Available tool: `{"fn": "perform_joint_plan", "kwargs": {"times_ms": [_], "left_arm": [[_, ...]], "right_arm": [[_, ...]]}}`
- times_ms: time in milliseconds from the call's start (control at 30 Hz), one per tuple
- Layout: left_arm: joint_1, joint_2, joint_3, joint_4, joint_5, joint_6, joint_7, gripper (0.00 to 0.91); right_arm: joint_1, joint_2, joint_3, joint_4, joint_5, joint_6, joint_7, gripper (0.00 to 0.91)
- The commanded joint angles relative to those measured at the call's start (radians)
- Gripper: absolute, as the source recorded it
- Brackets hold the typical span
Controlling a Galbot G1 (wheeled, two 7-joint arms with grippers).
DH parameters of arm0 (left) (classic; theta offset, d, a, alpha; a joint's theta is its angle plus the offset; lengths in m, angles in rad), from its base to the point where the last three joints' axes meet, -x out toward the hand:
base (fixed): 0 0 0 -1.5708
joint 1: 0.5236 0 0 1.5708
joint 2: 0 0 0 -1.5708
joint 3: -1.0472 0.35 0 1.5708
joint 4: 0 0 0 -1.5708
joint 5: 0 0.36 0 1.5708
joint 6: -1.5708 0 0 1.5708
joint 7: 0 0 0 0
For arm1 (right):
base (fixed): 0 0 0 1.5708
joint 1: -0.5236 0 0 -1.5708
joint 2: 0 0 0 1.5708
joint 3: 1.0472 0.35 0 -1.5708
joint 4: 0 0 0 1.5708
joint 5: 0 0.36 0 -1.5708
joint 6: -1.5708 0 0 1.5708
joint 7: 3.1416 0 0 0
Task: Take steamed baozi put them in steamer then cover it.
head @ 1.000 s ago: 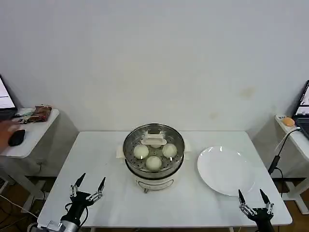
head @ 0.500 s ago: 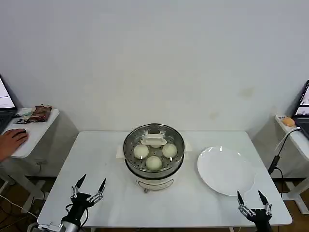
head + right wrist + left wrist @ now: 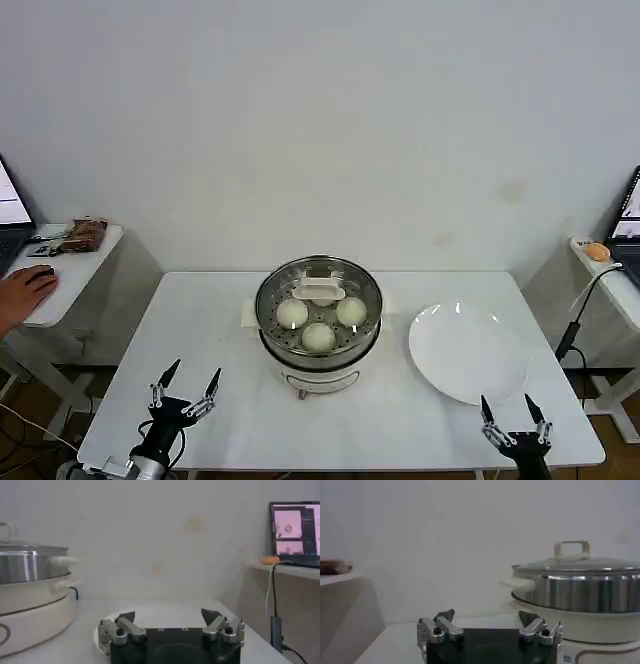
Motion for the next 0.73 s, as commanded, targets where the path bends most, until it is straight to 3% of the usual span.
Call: {"fn": "perform_joint_plan", "kwargs": {"times_ms": [33,733], "left_arm": [[-0.002,0.003,0.002,0.0,-0.001,0.003,-0.001,0.907],[0.0,0.0,0.013,-0.01,-0.023,0.02,-0.008,0.907]], "right_arm": [[0.01,0.02,-0.02,0.005,-0.068,0.001,0.035,0.907],[0.012,0.021,-0.024,0.002,-0.084,0.006,0.052,0.907]]}}
